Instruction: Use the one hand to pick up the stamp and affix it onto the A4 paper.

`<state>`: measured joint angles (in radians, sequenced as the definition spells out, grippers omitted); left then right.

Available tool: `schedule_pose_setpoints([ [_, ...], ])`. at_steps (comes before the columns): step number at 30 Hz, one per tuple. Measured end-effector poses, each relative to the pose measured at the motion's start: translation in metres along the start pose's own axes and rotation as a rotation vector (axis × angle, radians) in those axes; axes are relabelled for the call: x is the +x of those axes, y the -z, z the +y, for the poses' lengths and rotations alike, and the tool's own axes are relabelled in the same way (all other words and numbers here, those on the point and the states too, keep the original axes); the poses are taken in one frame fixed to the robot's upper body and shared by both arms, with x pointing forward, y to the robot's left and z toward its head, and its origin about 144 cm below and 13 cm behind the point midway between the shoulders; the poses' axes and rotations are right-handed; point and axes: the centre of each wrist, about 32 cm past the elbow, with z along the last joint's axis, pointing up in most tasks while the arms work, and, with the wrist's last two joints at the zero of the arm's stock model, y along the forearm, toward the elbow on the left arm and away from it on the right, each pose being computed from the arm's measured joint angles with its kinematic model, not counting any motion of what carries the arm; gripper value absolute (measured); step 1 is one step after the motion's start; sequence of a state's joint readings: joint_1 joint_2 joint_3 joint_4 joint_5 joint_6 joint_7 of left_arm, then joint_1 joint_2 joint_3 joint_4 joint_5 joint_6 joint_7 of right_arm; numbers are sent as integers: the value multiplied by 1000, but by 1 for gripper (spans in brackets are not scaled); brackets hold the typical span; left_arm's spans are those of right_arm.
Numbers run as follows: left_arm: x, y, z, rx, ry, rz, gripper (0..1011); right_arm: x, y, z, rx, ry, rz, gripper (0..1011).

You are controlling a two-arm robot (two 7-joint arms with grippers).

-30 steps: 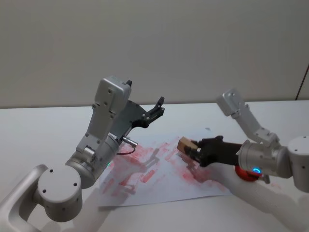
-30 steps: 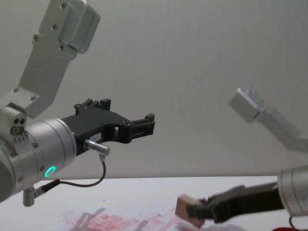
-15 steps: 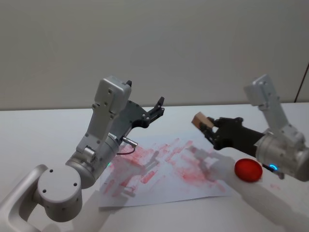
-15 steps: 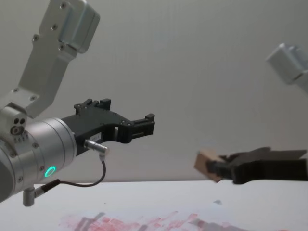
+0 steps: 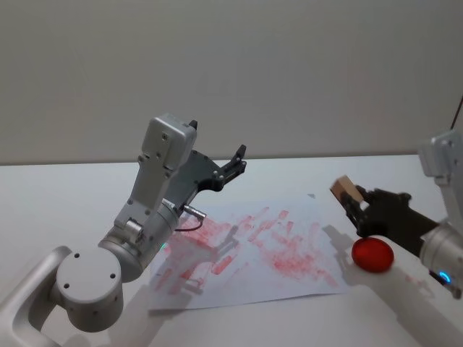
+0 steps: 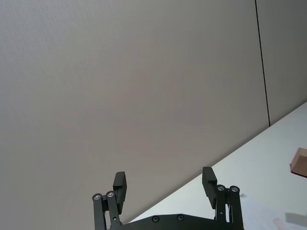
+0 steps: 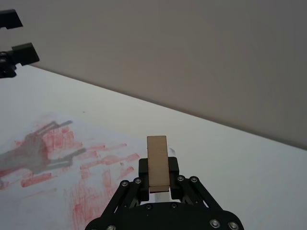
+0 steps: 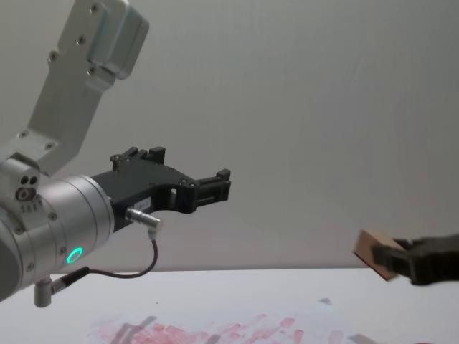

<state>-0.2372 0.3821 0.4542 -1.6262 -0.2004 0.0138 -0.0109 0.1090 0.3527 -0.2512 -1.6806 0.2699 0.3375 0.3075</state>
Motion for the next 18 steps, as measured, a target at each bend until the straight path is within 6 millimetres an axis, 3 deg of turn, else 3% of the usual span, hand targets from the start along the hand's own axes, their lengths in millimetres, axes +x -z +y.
schedule_pose_setpoints([
  [7,0,0,0,0,0,0,1001,-2,8,-17,-66,55,54,214],
  [18,0,0,0,0,0,0,1001,1,16,-24,-201,80,120,216],
])
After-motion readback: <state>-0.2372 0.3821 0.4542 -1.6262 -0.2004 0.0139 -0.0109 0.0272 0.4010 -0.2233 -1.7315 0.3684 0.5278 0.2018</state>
